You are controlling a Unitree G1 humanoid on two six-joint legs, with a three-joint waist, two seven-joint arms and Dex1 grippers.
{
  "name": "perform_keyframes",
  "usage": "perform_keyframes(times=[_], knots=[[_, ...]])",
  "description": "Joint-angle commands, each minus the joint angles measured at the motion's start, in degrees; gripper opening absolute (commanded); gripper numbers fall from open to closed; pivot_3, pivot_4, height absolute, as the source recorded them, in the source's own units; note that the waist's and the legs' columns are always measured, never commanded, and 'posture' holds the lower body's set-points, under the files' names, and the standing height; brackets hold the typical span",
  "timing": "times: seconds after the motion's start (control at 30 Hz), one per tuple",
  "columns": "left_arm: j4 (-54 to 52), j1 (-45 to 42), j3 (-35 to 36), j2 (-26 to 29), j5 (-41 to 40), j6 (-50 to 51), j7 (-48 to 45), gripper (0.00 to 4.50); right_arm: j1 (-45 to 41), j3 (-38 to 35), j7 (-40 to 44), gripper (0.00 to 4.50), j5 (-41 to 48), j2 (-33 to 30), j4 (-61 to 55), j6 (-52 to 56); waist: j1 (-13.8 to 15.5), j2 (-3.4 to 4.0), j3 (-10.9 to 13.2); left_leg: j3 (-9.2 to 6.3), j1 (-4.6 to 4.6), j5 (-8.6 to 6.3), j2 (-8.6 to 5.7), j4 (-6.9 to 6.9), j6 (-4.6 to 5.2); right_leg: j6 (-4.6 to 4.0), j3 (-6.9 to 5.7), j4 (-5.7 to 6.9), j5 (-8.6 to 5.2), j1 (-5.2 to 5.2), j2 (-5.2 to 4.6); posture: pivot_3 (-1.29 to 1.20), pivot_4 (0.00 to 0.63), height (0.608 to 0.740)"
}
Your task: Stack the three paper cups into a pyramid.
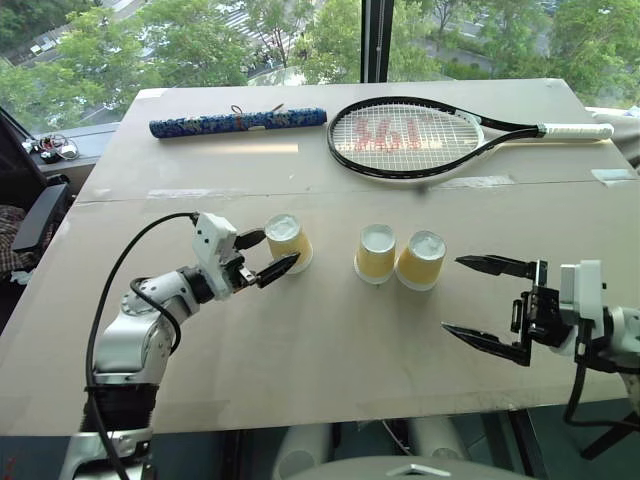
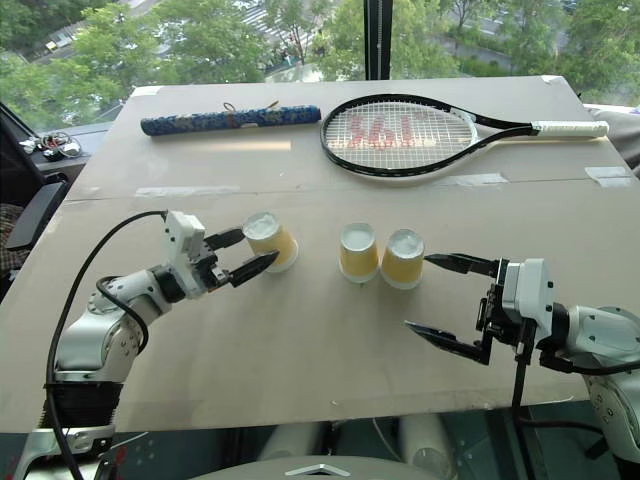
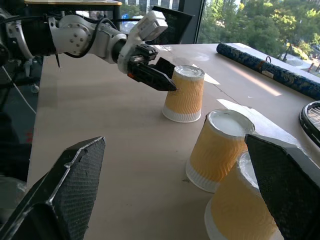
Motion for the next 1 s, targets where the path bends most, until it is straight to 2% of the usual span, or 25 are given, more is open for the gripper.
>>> perform_keyframes(times=[0.03, 0.07, 0.23, 0.27, 0.43, 0.57, 0.73, 1.0], knots=[[4.5, -2.6, -1.0, -1.5, 2.4, -3.9, -1.1, 4.50, 0.8, -1.6, -1.0, 4.42, 1.0, -0.1, -3.5, -0.9, 0.0, 0.00, 0.0, 0.01, 0.00, 0.00, 0.00, 0.01, 0.00, 0.00, -0.01, 0.01, 0.00, 0.00, 0.00, 0.00, 0.150, 0.740], [5.5, -3.2, -1.2, -1.9, 2.8, -4.7, -1.4, 4.50, 1.0, -1.6, -1.5, 4.42, 1.1, 0.1, -3.9, -1.0, 0.0, -0.01, 0.0, 0.02, 0.00, 0.00, 0.00, 0.01, 0.00, 0.00, -0.02, 0.01, 0.00, 0.01, 0.00, 0.00, 0.150, 0.740], [6.5, -4.2, -0.6, -2.4, 2.0, -5.3, -3.6, 2.30, 3.2, -2.4, -3.6, 4.50, 1.4, 0.9, -4.9, -1.0, 0.0, -0.03, 0.0, -0.01, -0.03, 0.00, 0.00, 0.07, 0.00, 0.00, -0.05, 0.02, 0.00, 0.00, 0.00, 0.00, 0.150, 0.740], [6.0, -4.5, -0.2, -2.4, 1.1, -4.8, -4.3, 1.99, 3.9, -2.8, -3.8, 4.50, 1.2, 0.9, -4.9, -1.1, 0.1, -0.03, 0.0, -0.03, -0.03, 0.00, 0.00, 0.08, 0.00, 0.00, -0.05, 0.02, 0.00, 0.01, -0.01, 0.00, 0.150, 0.740], [-2.6, -10.0, -0.2, -2.1, -8.0, 5.1, -7.4, 1.99, 8.3, -7.0, -4.8, 4.50, 1.3, 0.7, -4.9, -1.3, 0.7, -0.07, 0.0, -0.10, -0.12, 0.00, 0.00, 0.19, 0.00, 0.00, -0.09, 0.06, 0.00, 0.02, -0.01, 0.00, 0.150, 0.740], [-5.7, -21.4, -4.1, -4.5, -10.6, 14.0, -5.1, 1.99, 14.0, -13.0, -5.4, 4.50, 0.3, 2.0, -3.2, -2.8, 1.8, -0.14, 0.0, -0.32, -0.40, 0.00, -0.05, 0.65, 0.01, 0.04, -0.38, 0.10, 0.02, 0.06, -0.04, 0.00, 0.150, 0.740], [-1.9, -31.2, -9.8, -10.3, -10.1, 20.7, -4.5, 1.99, 18.4, -17.2, -4.7, 4.50, -0.9, 4.1, 0.3, -5.3, 1.3, -0.09, -0.1, -0.12, -0.10, -0.01, -0.14, 0.66, 0.03, 0.15, -0.30, 0.09, 0.08, 0.27, 0.01, 0.00, 0.150, 0.740], [2.7, -33.8, -16.9, -14.4, -4.0, 18.2, -7.7, 1.99, 23.5, -21.1, -3.6, 4.50, -2.1, 6.7, 3.8, -9.5, -0.1, -0.05, -0.1, -0.05, 0.06, 0.00, -0.04, 0.63, 0.03, 0.19, -0.09, 0.19, 0.11, 0.27, 0.38, 0.00, 0.150, 0.740]])
